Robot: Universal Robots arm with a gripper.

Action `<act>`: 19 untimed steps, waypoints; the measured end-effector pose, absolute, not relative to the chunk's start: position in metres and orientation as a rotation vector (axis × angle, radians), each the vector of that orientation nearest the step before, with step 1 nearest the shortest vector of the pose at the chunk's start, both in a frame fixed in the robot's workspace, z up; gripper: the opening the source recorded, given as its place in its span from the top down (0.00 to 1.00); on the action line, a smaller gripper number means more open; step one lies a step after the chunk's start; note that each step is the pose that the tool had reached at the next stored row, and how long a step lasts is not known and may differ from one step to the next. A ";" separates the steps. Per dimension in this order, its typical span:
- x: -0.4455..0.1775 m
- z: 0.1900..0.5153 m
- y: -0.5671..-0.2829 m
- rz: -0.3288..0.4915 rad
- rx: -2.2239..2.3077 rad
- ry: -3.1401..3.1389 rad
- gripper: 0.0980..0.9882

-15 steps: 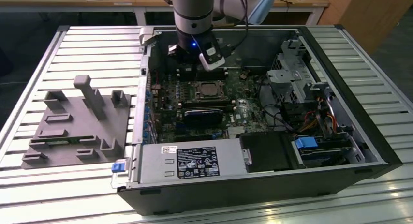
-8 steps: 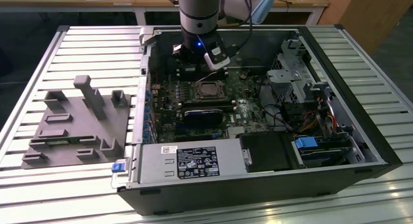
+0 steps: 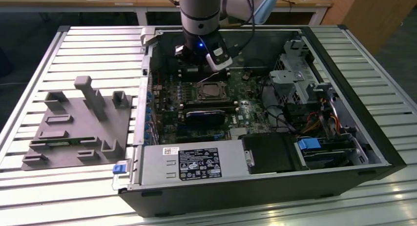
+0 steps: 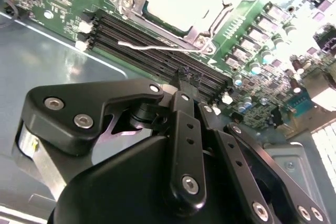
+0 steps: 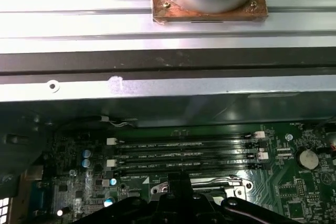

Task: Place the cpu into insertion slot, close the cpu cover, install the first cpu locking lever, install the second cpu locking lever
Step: 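Install the first cpu locking lever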

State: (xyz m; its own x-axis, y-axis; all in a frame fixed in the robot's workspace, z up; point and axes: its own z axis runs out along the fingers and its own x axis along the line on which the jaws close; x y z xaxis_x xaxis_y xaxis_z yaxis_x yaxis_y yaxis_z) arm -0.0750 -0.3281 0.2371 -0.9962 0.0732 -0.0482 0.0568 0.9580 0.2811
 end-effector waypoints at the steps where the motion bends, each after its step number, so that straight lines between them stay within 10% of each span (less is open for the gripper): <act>1: -0.075 0.237 -0.328 0.434 0.099 3.042 0.99; 19: -0.075 0.227 -0.328 0.433 0.069 2.889 0.99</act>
State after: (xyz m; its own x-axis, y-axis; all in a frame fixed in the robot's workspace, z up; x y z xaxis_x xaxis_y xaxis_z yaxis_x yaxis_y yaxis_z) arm -0.0750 -0.3281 0.2271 -0.9750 0.0786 -0.2080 0.0143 0.9556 0.2944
